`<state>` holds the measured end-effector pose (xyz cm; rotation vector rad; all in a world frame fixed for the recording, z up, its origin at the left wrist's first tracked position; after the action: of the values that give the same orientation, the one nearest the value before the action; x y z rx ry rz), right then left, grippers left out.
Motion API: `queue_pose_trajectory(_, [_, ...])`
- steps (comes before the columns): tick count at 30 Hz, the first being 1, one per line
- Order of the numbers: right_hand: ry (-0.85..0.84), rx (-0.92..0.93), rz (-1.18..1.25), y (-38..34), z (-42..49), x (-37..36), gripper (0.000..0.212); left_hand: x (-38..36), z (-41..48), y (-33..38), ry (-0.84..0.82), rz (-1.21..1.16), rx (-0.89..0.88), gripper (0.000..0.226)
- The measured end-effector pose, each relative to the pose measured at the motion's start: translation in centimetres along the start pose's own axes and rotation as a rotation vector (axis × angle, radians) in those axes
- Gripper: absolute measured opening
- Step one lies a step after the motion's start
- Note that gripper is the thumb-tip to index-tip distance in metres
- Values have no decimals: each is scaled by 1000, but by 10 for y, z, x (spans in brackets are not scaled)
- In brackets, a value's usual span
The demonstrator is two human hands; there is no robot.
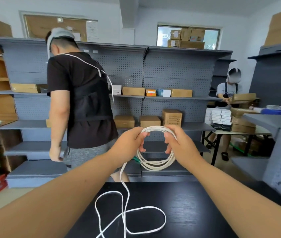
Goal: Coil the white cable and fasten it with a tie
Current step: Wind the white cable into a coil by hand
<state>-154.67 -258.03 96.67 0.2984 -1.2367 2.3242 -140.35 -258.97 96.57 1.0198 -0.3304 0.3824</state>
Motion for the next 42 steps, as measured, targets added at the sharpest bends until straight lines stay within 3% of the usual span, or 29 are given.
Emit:
queue_pose_trajectory(8, [-126,-85,36,-8,2,-16,25,3,7,-7,-40,59,-4,26])
queue_pose_trajectory(15, [-93,-210,118,8,3,-26,29,0,8,-10,-91,123,-17,26])
queue_pose_trajectory(29, [53,-66,20,8,6,0,29,-30,-7,-26,-163,-383,195,28])
queue_pose_trajectory(35, [81,-116,72,26,6,15,28,-42,-20,-37,-169,-420,294,33])
queue_pose_trajectory(39, [150,-189,162,41,11,31,29,-50,-29,-45,-178,-273,303,32])
queue_pose_trajectory(42, [211,-227,204,51,13,43,31,-60,-33,-48,-187,-384,369,50])
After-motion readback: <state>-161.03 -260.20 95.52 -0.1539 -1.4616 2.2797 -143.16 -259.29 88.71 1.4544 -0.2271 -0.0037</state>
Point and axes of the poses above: each hand's wrist, its own z-axis towards the middle knuckle, its own x-axis out of the back of the hand, y = z × x, the point moved 10 cm from there along z, towards the middle knuckle, and after that the axes turned 8 degrees about y, right-handed, at the moved point
